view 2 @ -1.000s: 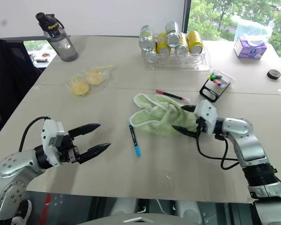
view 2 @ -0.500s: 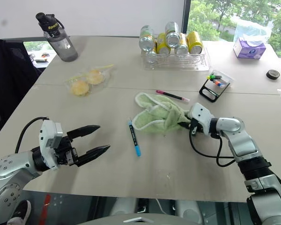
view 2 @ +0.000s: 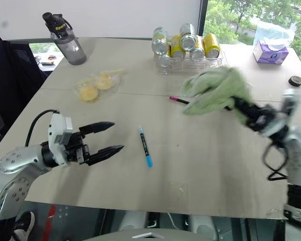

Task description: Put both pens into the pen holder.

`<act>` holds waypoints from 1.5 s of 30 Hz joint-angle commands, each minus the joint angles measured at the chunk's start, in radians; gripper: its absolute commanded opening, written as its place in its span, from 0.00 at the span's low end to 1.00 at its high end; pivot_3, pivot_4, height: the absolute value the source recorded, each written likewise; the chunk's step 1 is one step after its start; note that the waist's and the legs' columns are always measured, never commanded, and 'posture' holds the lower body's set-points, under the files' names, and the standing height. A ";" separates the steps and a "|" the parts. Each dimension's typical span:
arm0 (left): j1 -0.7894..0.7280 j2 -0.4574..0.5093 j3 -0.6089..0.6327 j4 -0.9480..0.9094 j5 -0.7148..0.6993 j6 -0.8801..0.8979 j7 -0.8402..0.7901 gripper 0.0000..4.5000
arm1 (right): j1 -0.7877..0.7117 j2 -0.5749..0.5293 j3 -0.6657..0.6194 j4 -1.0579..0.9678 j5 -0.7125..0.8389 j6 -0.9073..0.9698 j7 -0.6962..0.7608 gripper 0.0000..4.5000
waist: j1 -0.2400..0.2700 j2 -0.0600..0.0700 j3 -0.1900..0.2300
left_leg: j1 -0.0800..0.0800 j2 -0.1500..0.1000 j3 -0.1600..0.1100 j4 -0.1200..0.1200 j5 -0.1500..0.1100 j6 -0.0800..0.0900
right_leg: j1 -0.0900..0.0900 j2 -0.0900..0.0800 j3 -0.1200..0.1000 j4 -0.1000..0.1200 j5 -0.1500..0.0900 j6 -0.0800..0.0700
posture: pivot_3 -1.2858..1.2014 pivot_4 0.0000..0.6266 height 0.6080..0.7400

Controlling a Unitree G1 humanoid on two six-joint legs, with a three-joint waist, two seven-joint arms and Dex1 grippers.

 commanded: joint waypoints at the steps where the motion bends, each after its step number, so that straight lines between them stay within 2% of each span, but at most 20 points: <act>1: -0.054 0.001 -0.025 0.014 -0.010 0.001 -0.017 1.00 | -0.050 -0.026 -0.218 0.019 0.209 0.038 -0.122 0.01 | -0.006 0.000 0.000 | 0.000 0.000 0.000 0.000 0.000 0.000 | 0.000 0.000 0.000 0.000 0.000 0.000 | 0.52 0.24 0.99; 4: -0.085 0.001 -0.051 0.040 0.006 -0.005 -0.032 1.00 | -0.089 -0.040 -0.324 0.095 0.253 0.031 -0.245 0.01 | -0.016 0.000 0.000 | 0.001 0.000 0.001 0.000 0.000 0.000 | 0.000 0.002 0.002 0.001 0.000 0.000 | 0.52 0.24 0.99; 9: -0.118 -0.007 -0.075 0.063 0.021 -0.020 -0.039 1.00 | -0.001 -0.110 -0.336 0.159 0.192 0.084 -0.229 0.01 | -0.011 0.000 0.000 | 0.001 0.000 0.001 0.000 0.000 0.000 | 0.000 0.002 0.002 0.002 0.000 0.000 | 0.52 0.24 0.99; 11: -0.127 -0.011 -0.084 0.071 0.028 -0.025 -0.041 1.00 | 0.051 -0.134 -0.333 0.174 0.173 0.110 -0.210 0.19 | -0.011 0.001 0.000 | 0.001 0.000 0.001 0.000 0.000 0.000 | 0.000 0.002 0.002 0.002 0.000 0.000 | 0.52 0.24 0.99; 12: -0.131 -0.014 -0.089 0.076 0.033 -0.028 -0.041 1.00 | 0.084 -0.143 -0.335 0.180 0.166 0.126 -0.195 0.25 | -0.010 0.001 0.000 | 0.001 0.000 0.001 0.000 0.000 0.000 | 0.000 0.002 0.003 0.002 0.000 0.000 | 0.52 0.24 0.99; 16: -0.142 -0.022 -0.101 0.085 0.044 -0.033 -0.041 1.00 | 0.215 -0.176 -0.334 0.200 0.088 0.120 -0.128 0.69 | -0.009 0.001 0.000 | 0.001 0.000 0.001 0.000 0.000 0.000 | 0.000 0.002 0.003 0.002 0.000 0.001 | 0.52 0.24 0.99; 18: -0.143 -0.026 -0.103 0.085 0.047 -0.034 -0.041 1.00 | 0.267 -0.193 -0.362 0.204 0.111 0.158 -0.084 0.89 | -0.011 0.001 0.000 | 0.001 0.000 0.001 0.000 0.000 0.000 | 0.000 0.002 0.003 0.002 0.000 0.001 | 0.52 0.24 0.99; 20: -0.142 -0.030 -0.104 0.085 0.051 -0.035 -0.041 1.00 | 0.300 -0.210 -0.382 0.208 0.114 0.163 -0.027 0.89 | -0.013 0.001 0.000 | 0.001 0.000 0.001 0.000 0.000 0.000 | 0.000 0.002 0.003 0.002 0.000 0.001 | 0.52 0.24 0.99; 23: -0.137 -0.034 -0.105 0.087 0.057 -0.039 -0.044 1.00 | 0.312 -0.227 -0.385 0.240 0.033 0.098 -0.042 0.89 | -0.016 0.001 0.000 | 0.002 0.000 0.003 0.000 0.000 0.000 | 0.000 0.002 0.005 0.002 0.000 0.002 | 0.52 0.24 0.99; 27: -0.139 -0.036 -0.106 0.093 0.067 -0.042 -0.045 1.00 | 0.294 -0.245 -0.390 0.250 0.013 0.076 -0.028 0.89 | -0.012 0.001 0.000 | 0.002 0.000 0.003 0.000 0.000 0.000 | 0.000 0.003 0.005 0.002 0.000 0.002 | 0.52 0.24 0.99; 31: -0.125 -0.037 -0.106 0.103 0.103 -0.054 -0.024 1.00 | 0.269 -0.247 -0.250 0.089 -0.067 0.053 -0.024 0.89 | -0.015 0.002 0.000 | 0.002 0.000 0.003 0.000 0.000 0.000 | 0.000 0.003 0.005 0.002 0.000 0.002 | 0.52 0.24 0.99; 36: -0.106 -0.073 -0.135 0.104 0.224 -0.019 0.141 1.00 | 0.268 -0.241 0.053 -0.073 -0.285 -0.039 0.012 0.89 | -0.013 0.002 0.000 | 0.003 0.001 0.002 0.000 0.001 -0.001 | 0.000 0.003 0.005 0.002 0.000 0.002 | 0.52 0.24 0.99; 39: -0.047 -0.101 -0.150 0.036 0.314 0.033 0.286 1.00 | 0.277 -0.248 0.121 -0.107 -0.312 -0.057 0.065 0.89 | -0.003 0.001 0.000 | 0.001 0.000 0.001 0.001 0.001 -0.001 | 0.000 0.002 0.004 0.002 0.000 0.003 | 0.52 0.24 0.99; 42: 0.042 -0.171 -0.113 -0.073 0.247 0.124 0.376 1.00 | 0.290 -0.261 0.167 -0.125 -0.347 -0.095 0.124 0.89 | -0.004 0.001 0.000 | 0.000 0.000 0.001 0.002 0.000 -0.001 | 0.000 0.002 0.004 0.000 0.000 0.003 | 0.52 0.24 0.99; 45: 0.047 -0.250 -0.119 -0.147 0.224 0.205 0.484 1.00 | 0.309 -0.275 0.185 -0.127 -0.368 -0.108 0.164 0.89 | 0.003 0.001 0.000 | -0.002 0.001 0.000 0.004 0.000 0.000 | 0.000 0.001 0.003 0.000 0.000 0.003 | 0.52 0.24 0.99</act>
